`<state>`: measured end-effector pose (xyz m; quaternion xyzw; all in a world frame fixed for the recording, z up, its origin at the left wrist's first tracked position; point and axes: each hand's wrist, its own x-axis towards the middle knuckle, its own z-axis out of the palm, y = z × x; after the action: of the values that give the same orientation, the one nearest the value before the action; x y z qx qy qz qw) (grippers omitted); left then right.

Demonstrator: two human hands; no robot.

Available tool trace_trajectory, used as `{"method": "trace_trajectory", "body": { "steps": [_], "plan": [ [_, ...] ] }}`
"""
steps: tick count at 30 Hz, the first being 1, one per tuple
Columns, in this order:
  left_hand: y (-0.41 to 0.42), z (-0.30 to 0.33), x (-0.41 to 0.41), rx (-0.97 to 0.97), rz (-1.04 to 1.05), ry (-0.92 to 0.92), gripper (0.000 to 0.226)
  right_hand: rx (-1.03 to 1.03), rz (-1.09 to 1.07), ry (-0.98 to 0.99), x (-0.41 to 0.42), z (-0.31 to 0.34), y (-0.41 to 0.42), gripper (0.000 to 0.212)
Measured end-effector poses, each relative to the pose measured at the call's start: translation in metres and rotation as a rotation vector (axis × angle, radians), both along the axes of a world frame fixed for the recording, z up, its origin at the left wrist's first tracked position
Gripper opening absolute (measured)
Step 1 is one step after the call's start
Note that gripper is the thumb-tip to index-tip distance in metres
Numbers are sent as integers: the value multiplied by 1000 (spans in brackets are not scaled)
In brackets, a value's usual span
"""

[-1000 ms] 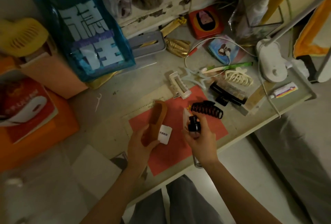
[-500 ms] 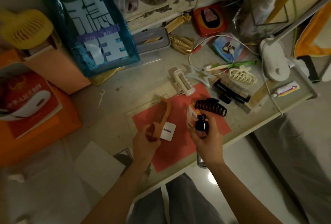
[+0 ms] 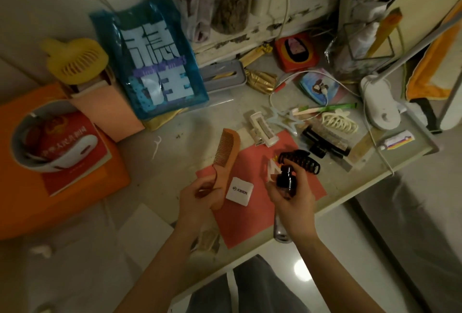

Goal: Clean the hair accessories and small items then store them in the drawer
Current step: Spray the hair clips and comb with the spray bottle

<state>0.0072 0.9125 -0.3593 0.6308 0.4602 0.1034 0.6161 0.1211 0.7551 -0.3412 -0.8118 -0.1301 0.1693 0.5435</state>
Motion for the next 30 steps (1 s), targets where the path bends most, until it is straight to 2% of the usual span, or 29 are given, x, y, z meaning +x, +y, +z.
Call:
{"method": "trace_trajectory", "body": {
  "steps": [11, 16, 22, 26, 30],
  "plan": [
    [42, 114, -9, 117, -82, -217, 36, 369, 113, 202, 6, 93, 71, 56],
    [64, 175, -28, 277, -83, -273, 35, 533, 164, 176, -1, 154, 112, 50],
    [84, 239, -56, 383, -7, -355, 51, 713, 201, 165, -15, 219, 145, 41],
    [93, 275, -73, 407, 5, -390, 35, 782, 240, 152, -25, 255, 163, 39],
    [102, 310, -88, 471, 7, -424, 31, 842, 282, 146, -33, 289, 178, 41]
  ]
}}
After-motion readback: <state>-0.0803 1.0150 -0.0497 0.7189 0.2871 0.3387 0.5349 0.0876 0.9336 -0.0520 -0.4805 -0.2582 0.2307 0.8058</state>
